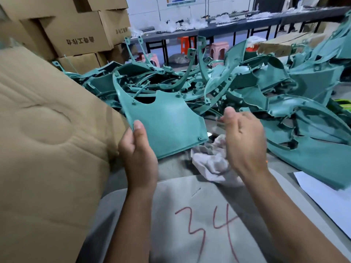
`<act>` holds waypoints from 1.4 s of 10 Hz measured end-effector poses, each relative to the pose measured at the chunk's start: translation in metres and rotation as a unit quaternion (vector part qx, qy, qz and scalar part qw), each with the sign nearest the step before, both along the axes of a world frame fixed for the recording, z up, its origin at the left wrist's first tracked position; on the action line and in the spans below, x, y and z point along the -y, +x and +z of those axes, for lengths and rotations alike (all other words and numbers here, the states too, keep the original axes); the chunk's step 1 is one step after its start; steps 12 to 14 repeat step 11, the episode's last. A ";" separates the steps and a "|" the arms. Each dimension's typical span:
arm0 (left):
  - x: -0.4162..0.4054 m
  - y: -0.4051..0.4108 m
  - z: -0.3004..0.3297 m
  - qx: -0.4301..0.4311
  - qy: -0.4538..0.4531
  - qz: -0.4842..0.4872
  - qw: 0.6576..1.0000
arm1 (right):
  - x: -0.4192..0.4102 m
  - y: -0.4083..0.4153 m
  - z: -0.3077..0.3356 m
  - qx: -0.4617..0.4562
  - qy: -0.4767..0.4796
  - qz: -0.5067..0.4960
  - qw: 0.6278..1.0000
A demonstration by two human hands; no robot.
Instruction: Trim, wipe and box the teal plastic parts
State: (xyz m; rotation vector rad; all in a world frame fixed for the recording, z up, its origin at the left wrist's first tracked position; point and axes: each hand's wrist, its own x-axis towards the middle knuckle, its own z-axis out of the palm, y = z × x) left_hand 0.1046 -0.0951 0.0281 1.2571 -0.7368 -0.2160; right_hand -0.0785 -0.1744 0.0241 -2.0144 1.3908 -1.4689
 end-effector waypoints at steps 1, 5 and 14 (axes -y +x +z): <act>0.002 -0.015 0.028 0.092 -0.005 0.022 0.996 | -0.005 -0.007 0.027 0.126 -0.048 0.036 0.990; -0.056 0.011 0.178 0.220 0.086 0.229 0.945 | -0.054 0.078 0.139 0.344 0.111 0.279 0.890; -0.243 0.127 0.256 0.149 0.296 0.366 0.870 | -0.187 0.306 0.255 0.126 0.223 0.458 0.851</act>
